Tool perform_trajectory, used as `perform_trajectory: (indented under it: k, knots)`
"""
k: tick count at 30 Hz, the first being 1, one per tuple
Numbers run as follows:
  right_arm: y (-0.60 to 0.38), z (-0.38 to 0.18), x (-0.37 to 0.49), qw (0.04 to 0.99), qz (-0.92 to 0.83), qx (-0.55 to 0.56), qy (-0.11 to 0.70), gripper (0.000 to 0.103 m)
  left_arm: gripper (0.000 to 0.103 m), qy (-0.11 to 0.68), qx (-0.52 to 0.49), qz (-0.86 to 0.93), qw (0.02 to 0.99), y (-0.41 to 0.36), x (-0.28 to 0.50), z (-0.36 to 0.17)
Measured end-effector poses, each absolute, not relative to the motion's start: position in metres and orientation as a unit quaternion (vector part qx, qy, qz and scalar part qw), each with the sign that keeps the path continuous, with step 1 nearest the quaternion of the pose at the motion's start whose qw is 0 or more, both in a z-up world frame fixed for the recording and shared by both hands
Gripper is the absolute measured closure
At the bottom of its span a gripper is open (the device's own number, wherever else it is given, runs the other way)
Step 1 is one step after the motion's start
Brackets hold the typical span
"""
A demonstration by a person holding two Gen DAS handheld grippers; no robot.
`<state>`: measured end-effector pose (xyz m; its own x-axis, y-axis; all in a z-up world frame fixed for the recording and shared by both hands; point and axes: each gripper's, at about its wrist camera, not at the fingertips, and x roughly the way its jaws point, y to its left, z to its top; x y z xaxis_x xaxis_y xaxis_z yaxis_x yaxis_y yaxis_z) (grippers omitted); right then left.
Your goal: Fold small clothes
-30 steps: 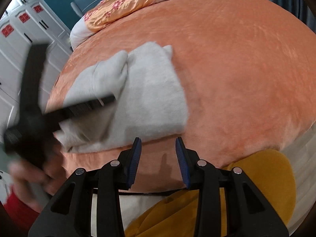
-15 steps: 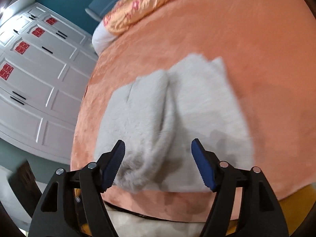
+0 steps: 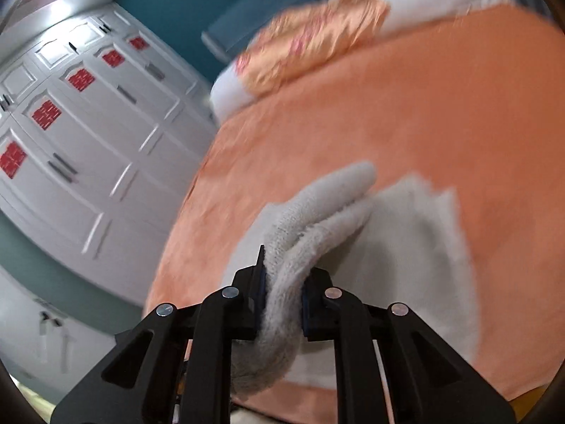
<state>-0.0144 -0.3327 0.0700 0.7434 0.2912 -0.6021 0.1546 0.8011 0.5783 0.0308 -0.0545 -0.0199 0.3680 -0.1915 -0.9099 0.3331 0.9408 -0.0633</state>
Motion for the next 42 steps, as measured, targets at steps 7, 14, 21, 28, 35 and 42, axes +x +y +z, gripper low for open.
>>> perform_trajectory:
  k: [7,14,21,28,35,42]
  knots:
    - [-0.376,-0.037,-0.018,0.807,-0.017,0.362,0.467,0.083,0.043,0.557,0.086,-0.164,0.810,-0.078,0.032,-0.035]
    - [-0.365,0.031,-0.066,0.867,-0.036,0.290,0.402,0.060,0.044,0.543,0.042,-0.198,0.815,-0.067,0.011,0.011]
    - [-0.336,0.015,-0.072,0.876,-0.015,0.211,0.434,0.049,0.037,0.501,0.014,-0.200,0.842,-0.084,0.023,0.045]
    - [-0.349,0.023,-0.090,0.881,-0.013,0.239,0.409,0.088,0.043,0.535,0.077,-0.158,0.826,-0.107,0.037,0.005]
    - [-0.372,-0.060,-0.089,0.806,-0.041,0.343,0.481,0.088,0.042,0.543,0.109,-0.154,0.818,-0.110,0.031,-0.011]
    - [-0.374,-0.028,-0.097,0.817,-0.048,0.351,0.454,0.076,0.042,0.542,0.121,-0.148,0.818,-0.114,0.027,-0.018]
